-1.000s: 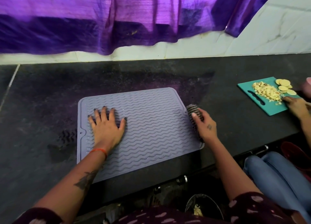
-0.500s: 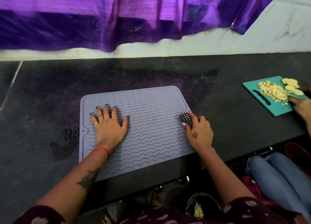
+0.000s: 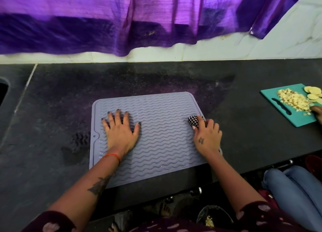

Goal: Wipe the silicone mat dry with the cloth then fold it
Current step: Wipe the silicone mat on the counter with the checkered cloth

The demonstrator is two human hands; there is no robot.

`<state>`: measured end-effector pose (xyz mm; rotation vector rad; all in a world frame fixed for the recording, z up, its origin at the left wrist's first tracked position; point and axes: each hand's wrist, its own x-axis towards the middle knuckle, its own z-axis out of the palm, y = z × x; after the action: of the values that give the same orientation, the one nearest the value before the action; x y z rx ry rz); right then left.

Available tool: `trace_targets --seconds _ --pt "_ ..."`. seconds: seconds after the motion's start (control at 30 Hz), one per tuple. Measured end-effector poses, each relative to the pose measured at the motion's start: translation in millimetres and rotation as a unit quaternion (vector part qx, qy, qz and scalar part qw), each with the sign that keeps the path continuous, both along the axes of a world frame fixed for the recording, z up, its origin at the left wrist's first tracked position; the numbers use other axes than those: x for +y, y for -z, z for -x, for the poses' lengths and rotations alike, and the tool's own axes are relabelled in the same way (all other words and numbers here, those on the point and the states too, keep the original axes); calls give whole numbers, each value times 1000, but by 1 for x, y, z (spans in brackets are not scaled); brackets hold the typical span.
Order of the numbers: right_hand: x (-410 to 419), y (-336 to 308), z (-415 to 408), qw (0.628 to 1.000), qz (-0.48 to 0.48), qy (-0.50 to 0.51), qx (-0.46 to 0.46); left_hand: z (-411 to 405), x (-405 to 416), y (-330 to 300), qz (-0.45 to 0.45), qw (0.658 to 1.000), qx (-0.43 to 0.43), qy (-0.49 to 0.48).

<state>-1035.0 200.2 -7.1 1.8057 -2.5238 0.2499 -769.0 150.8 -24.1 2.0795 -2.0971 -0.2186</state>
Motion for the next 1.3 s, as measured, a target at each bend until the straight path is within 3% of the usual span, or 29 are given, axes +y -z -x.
trace_targets --seconds 0.13,0.2,0.27,0.43,0.6,0.73,0.8,0.93,1.1,1.23,1.3 --pt "-23 -22 19 993 -40 -32 -109 0 -1 -1 -1 1000 -3 0" --pt "-38 -34 24 988 -14 -21 -150 0 -1 -1 -1 1000 -5 1" --pt "-50 -35 19 993 20 -1 -117 0 0 -1 0 1000 -4 -1" --pt "-50 0 -2 999 -12 -33 29 1 0 0 3 1000 2 -6" --pt "-56 1 2 999 -15 -36 18 1 -2 2 7 1000 6 -11" --pt "-84 -23 23 992 -17 -47 -118 1 -2 3 4 1000 10 -9" --pt "-90 -24 23 996 16 -30 -86 1 -2 3 1 1000 9 -11" --pt "-84 1 7 999 -17 -38 11 1 -2 1 -2 1000 7 -9" --pt "-89 2 8 999 -32 -33 18 1 -2 2 1 1000 9 -11" --pt "-104 -19 25 990 -19 -60 -130 1 -2 2 1 1000 12 -8" --pt "-104 -21 28 988 36 -46 -140 1 -2 2 3 1000 16 -9"
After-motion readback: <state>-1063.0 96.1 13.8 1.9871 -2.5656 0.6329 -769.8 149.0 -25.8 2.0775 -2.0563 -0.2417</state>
